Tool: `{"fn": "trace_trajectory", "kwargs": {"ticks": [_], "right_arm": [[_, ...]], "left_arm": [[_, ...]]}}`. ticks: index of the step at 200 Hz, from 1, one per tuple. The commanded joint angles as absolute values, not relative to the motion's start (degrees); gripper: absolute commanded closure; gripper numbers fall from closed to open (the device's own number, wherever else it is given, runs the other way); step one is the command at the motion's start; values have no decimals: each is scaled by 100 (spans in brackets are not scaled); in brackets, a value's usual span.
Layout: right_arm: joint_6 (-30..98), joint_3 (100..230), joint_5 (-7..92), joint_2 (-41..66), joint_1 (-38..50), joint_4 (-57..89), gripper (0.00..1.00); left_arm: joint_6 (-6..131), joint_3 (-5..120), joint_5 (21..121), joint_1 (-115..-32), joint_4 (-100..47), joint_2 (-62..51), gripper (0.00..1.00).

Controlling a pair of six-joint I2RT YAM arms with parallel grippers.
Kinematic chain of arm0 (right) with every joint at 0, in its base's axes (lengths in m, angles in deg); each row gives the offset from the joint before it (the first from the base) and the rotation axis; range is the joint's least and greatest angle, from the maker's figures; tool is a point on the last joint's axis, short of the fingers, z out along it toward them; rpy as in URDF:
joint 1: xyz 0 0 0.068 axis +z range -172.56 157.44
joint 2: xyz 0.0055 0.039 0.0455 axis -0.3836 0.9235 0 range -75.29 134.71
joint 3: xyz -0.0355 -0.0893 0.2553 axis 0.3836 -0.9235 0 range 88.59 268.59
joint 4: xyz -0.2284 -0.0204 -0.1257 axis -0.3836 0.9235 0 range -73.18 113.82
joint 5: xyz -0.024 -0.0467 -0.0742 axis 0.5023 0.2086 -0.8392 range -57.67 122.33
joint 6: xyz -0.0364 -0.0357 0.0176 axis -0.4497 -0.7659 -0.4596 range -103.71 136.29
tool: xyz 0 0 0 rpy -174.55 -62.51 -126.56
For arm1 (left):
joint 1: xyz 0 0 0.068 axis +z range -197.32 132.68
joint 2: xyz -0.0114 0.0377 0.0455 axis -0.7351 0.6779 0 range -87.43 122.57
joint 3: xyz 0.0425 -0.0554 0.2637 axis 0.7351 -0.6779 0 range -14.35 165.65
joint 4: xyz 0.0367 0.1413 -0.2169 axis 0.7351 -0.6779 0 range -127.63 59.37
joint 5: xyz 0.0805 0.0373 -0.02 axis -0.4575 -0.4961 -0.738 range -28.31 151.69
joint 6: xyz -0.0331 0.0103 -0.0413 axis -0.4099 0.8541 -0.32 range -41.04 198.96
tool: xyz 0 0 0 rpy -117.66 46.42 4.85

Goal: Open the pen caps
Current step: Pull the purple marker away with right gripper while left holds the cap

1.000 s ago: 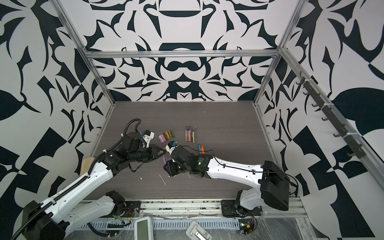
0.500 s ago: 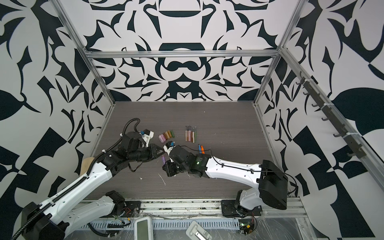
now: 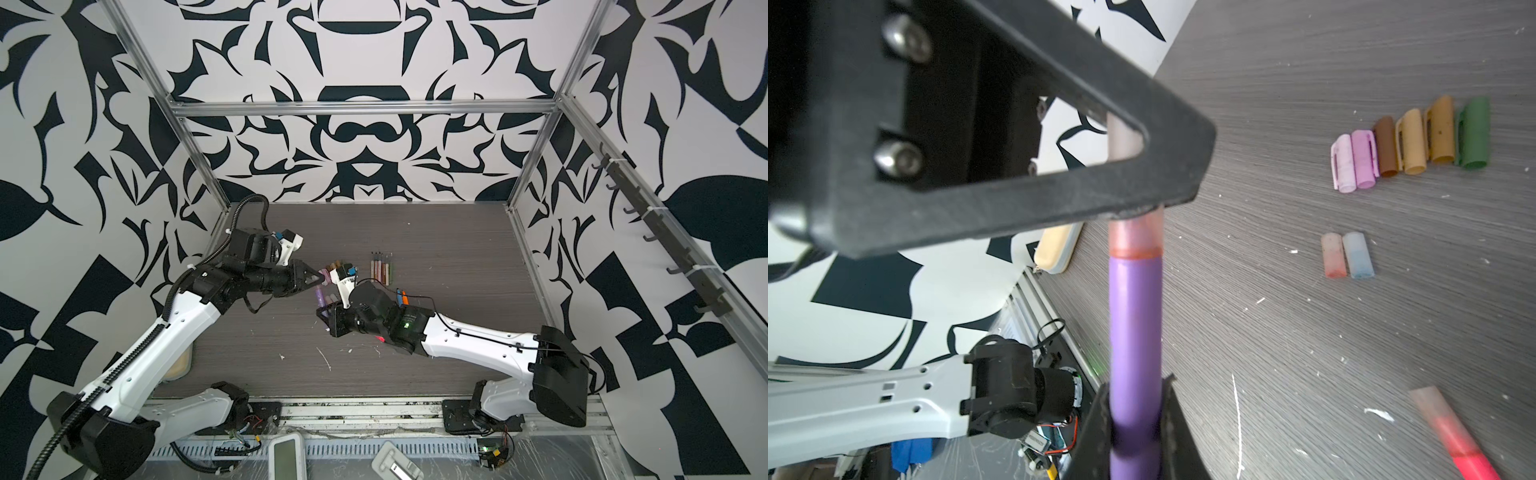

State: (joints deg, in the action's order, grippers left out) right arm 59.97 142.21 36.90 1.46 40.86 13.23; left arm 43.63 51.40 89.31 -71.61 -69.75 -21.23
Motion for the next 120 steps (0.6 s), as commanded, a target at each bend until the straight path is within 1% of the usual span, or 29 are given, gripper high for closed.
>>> {"fn": "trace_trajectory", "kwargs": {"ticks": [1, 38, 120], "right_arm": [[6234, 13871, 3880, -44, 4206, 2354, 100], [6253, 13691, 4172, -32, 4258, 1867, 100], [6243, 13587, 4199, -49, 4359, 1861, 100]], "left_arm": [[4705, 5507, 8186, -6746, -6641, -2086, 100], [4725, 5668, 8453, -6563, -6609, -1856, 100], [4596, 5868, 8647, -6030, -6464, -1635, 100]]}}
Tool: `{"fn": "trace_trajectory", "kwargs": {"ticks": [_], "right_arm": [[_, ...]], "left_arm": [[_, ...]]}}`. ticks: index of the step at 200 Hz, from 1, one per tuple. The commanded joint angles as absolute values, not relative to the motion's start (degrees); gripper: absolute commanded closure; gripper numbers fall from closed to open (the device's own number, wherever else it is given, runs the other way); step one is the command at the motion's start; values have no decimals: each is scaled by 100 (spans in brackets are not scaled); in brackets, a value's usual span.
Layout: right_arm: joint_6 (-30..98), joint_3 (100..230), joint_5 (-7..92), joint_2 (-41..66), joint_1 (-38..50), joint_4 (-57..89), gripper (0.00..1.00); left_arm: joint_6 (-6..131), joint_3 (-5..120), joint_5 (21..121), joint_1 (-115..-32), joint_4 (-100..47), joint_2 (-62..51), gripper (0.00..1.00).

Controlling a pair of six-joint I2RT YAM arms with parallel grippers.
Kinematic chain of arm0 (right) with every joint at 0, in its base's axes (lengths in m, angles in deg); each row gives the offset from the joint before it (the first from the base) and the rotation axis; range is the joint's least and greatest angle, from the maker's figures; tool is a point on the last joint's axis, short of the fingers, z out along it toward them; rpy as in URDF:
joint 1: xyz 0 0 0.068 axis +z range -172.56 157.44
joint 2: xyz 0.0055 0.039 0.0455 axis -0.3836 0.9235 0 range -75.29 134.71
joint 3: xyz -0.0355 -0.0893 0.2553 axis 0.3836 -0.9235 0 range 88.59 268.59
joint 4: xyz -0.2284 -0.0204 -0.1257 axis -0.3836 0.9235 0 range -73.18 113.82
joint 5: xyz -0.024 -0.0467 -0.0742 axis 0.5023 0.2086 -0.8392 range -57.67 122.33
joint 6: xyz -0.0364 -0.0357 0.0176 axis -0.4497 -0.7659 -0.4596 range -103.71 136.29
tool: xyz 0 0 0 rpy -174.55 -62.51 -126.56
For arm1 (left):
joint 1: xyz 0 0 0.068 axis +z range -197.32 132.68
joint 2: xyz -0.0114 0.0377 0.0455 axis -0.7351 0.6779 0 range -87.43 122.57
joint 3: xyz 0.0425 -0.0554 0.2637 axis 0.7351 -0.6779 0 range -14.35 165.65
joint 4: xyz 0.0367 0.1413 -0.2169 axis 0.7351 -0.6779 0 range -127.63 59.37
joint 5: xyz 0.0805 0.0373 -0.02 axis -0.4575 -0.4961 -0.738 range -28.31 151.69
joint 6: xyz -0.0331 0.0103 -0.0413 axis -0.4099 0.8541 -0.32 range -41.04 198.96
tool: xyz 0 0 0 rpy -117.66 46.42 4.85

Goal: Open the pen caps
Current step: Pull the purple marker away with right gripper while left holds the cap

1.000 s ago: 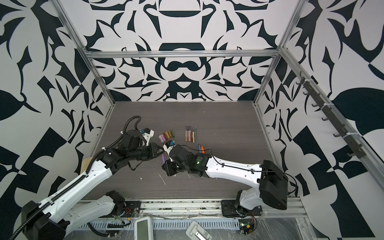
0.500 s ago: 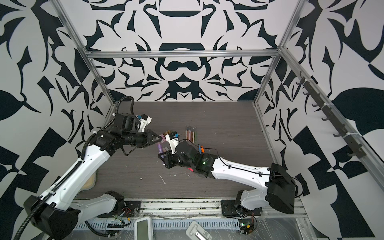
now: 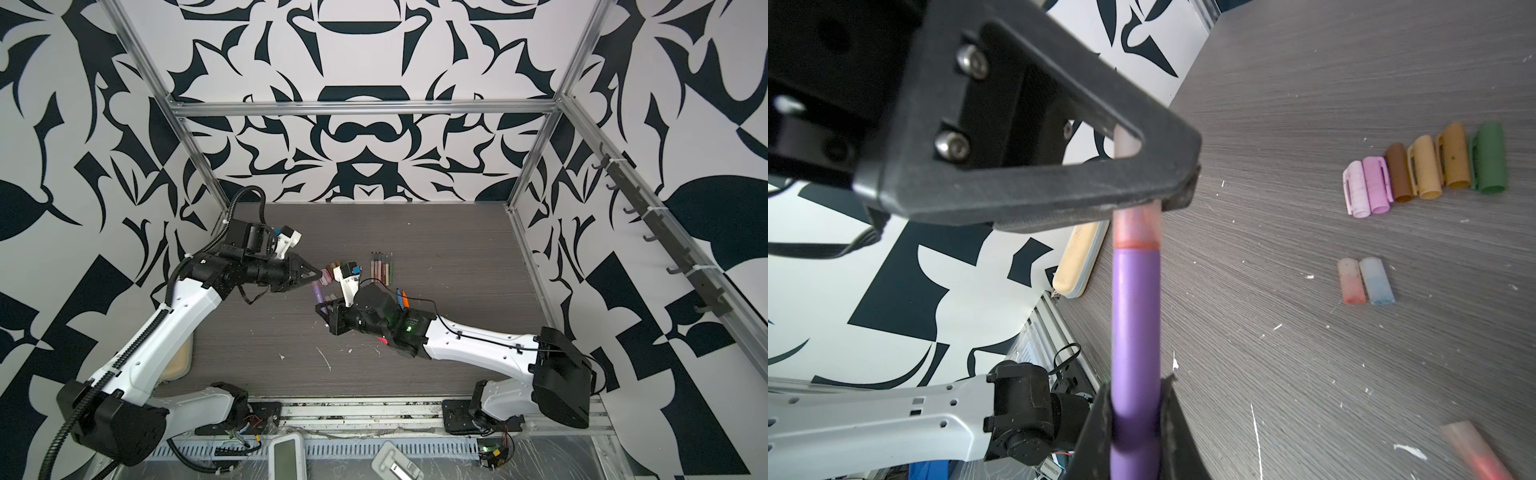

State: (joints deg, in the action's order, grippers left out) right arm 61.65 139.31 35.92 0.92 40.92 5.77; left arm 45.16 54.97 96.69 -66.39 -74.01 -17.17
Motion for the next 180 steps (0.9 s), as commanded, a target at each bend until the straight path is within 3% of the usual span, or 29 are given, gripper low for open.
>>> {"fn": "trace_trajectory", "kwargs": {"ticks": [1, 125, 180], "right_arm": [[6243, 13587, 4204, -54, 4356, 1859, 100], [6287, 13325, 4263, -205, 4363, 1840, 100], [6323, 13211, 4279, -275, 4366, 1831, 100]], "left_arm": [[4598, 5868, 8647, -6023, -6464, -1634, 100], [4621, 5912, 8924, -5196, -6502, -1485, 100], [4611, 5782, 9473, -4458, -6447, -1485, 100]]}}
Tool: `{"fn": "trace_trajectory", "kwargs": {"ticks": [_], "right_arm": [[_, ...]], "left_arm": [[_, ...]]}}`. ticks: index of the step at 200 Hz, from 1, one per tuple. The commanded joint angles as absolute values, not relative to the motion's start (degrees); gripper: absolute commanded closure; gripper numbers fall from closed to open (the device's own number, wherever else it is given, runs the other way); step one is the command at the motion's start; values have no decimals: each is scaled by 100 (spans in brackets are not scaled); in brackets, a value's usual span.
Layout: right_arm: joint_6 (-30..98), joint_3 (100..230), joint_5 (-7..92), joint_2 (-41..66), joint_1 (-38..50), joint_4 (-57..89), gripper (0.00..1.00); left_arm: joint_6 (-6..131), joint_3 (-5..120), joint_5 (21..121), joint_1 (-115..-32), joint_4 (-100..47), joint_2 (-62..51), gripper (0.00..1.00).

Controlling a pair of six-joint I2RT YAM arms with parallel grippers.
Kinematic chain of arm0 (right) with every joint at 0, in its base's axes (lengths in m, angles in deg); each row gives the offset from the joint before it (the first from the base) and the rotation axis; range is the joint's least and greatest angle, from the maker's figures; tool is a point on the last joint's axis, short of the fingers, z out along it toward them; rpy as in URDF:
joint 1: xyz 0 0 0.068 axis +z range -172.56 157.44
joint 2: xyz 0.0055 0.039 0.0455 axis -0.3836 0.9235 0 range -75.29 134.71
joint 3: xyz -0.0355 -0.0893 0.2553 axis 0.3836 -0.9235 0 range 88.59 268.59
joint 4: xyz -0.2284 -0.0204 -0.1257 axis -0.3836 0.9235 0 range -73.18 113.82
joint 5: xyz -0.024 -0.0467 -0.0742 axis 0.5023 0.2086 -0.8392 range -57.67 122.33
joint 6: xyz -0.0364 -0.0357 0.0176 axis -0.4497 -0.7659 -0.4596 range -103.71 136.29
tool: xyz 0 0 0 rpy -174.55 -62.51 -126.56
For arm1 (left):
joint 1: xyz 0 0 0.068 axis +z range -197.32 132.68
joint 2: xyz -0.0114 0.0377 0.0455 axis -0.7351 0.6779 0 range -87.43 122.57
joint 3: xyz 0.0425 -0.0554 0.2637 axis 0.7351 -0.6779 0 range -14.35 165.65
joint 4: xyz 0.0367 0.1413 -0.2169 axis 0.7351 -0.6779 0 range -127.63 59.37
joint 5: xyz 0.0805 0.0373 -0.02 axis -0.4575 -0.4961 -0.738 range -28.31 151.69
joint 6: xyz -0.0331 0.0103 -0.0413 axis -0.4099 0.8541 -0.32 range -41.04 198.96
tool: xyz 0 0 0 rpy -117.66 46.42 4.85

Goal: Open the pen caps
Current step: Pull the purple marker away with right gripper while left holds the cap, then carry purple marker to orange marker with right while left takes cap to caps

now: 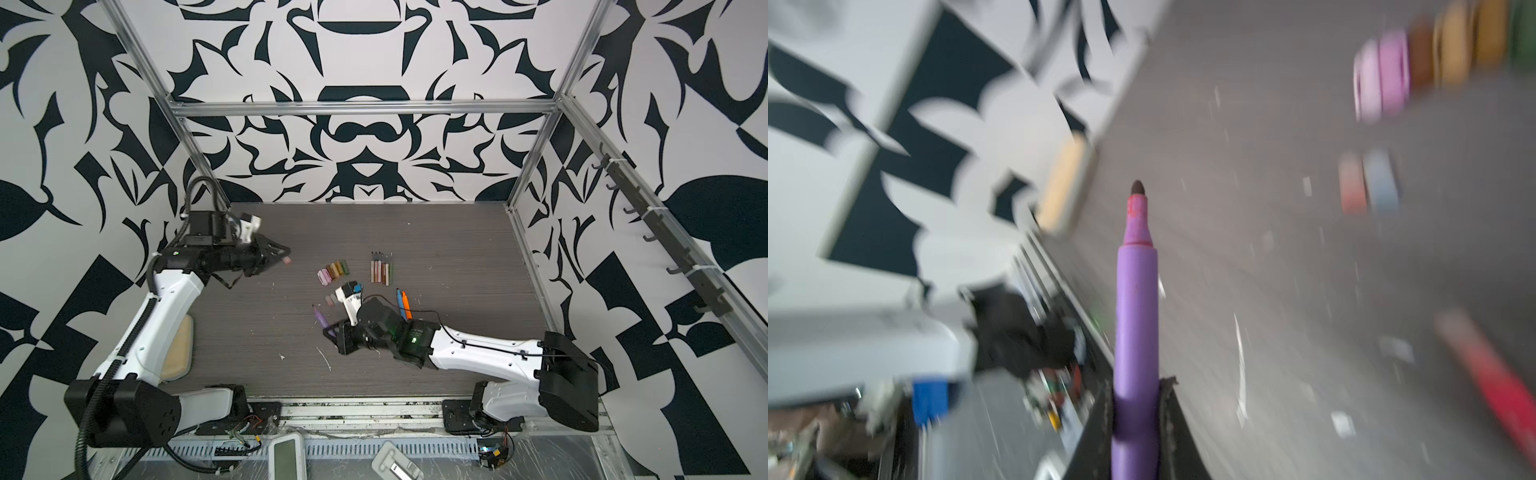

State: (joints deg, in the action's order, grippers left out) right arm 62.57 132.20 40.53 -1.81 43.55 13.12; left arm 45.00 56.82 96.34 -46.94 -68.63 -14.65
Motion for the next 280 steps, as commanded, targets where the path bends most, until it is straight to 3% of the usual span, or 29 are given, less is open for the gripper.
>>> {"fn": "trace_trajectory", "kwargs": {"ticks": [1, 45, 78, 123, 170, 212, 252, 280], "right_arm": [[6322, 13206, 4279, -277, 4364, 1827, 100], [6322, 13165, 4104, -370, 4368, 1906, 100], [6391, 13159, 3397, -618, 4341, 2515, 100], [6554, 12894, 3110, -1122, 3799, 3045, 100], [5874, 12711, 3062, -1899, 2728, 4032, 100], [5378, 12301, 3712, -2522, 1254, 4116, 100], [4906, 12320, 4512, -2119, 157, 4070, 100], [4807, 12272, 4727, -1846, -123, 3863, 100]], "left_arm": [[4610, 5777, 9482, -4445, -6447, -1484, 100], [4473, 5485, 9789, -4344, -6320, -1523, 100], [4217, 4890, 9991, -4367, -6064, -1658, 100], [3928, 4002, 9417, -5310, -5675, -1483, 100], [3693, 3100, 8977, -5576, -5059, -1160, 100], [3844, 2860, 8892, -5670, -4764, -651, 100], [3988, 2984, 8887, -5769, -4655, -94, 100], [4011, 3069, 8908, -5778, -4585, 183, 100]]}}
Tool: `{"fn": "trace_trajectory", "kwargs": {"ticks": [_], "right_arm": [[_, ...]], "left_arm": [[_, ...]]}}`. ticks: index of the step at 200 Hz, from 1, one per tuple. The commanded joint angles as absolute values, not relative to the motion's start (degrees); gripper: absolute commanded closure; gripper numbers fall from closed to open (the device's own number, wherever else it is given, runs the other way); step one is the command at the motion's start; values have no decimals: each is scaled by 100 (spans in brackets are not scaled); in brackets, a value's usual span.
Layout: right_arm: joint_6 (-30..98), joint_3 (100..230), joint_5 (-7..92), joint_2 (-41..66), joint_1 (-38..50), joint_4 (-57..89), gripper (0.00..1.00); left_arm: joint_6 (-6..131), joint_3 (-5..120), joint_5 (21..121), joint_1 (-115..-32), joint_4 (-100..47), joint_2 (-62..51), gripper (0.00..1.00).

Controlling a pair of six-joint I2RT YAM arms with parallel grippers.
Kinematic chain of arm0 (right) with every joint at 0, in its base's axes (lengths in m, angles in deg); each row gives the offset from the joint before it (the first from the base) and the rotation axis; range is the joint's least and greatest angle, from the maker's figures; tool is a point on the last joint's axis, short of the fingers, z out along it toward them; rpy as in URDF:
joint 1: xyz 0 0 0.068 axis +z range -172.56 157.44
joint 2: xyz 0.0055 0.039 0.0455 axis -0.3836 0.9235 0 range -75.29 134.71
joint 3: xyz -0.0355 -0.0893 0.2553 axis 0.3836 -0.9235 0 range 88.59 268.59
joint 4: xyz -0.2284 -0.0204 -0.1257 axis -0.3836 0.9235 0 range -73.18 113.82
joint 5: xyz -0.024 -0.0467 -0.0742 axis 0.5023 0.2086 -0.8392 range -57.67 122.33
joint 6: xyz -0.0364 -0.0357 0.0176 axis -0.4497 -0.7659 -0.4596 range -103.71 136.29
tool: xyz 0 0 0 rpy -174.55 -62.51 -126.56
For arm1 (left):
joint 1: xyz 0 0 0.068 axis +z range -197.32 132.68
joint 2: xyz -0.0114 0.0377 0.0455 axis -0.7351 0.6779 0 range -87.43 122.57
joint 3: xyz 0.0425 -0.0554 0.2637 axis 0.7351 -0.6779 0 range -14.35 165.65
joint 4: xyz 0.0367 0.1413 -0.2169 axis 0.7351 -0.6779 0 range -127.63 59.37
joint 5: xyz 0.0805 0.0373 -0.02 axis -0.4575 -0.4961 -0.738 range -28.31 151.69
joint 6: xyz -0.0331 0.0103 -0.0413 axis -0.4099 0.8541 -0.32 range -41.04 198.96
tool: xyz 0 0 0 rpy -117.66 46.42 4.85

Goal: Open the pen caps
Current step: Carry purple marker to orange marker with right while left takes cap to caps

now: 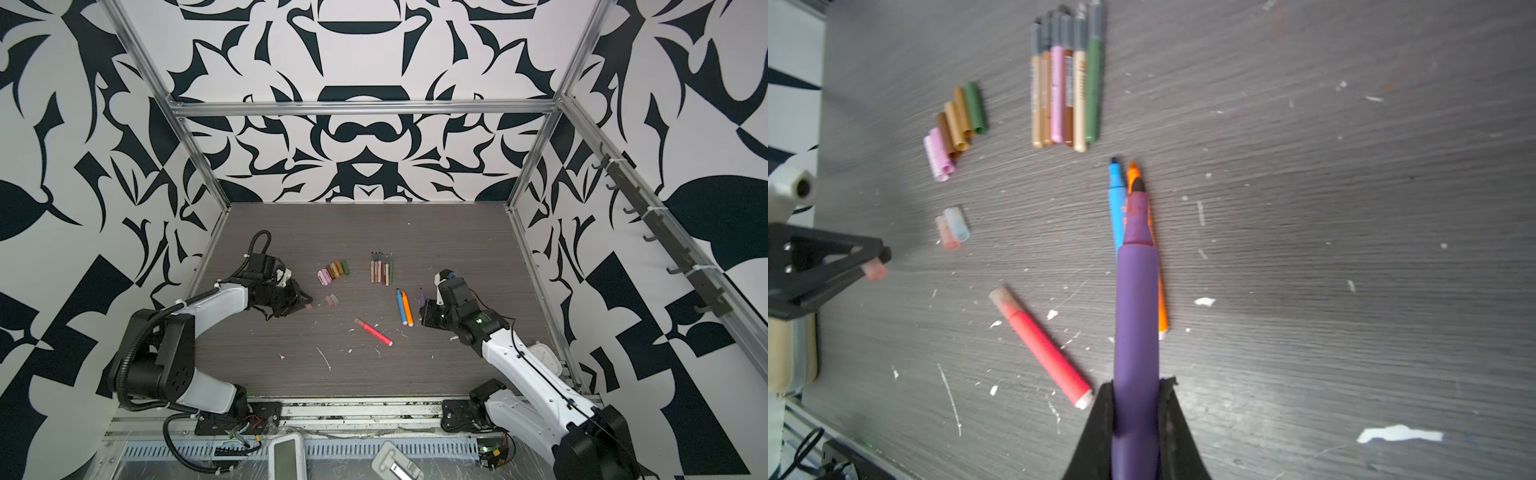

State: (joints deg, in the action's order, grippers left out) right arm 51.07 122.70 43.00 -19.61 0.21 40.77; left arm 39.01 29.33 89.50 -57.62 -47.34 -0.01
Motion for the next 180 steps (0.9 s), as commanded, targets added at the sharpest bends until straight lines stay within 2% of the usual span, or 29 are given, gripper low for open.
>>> {"fn": "trace_trajectory", "kwargs": {"ticks": [1, 53, 122, 180], "right_arm": [[4804, 12266, 4727, -1839, -122, 3854, 100], [4749, 12025, 4926, -1572, -281, 3625, 100], [4697, 11810, 4946, -1480, -373, 3476, 100], [4650, 11790, 4973, -1444, -428, 3484, 100]], "left_arm": [[4011, 3071, 8909, -5778, -4580, 198, 100], [4040, 3175, 8990, -5830, -4428, 756, 95], [3985, 3323, 8998, -5997, -4373, 939, 86], [3945, 3372, 8988, -6085, -4373, 934, 70]]}}
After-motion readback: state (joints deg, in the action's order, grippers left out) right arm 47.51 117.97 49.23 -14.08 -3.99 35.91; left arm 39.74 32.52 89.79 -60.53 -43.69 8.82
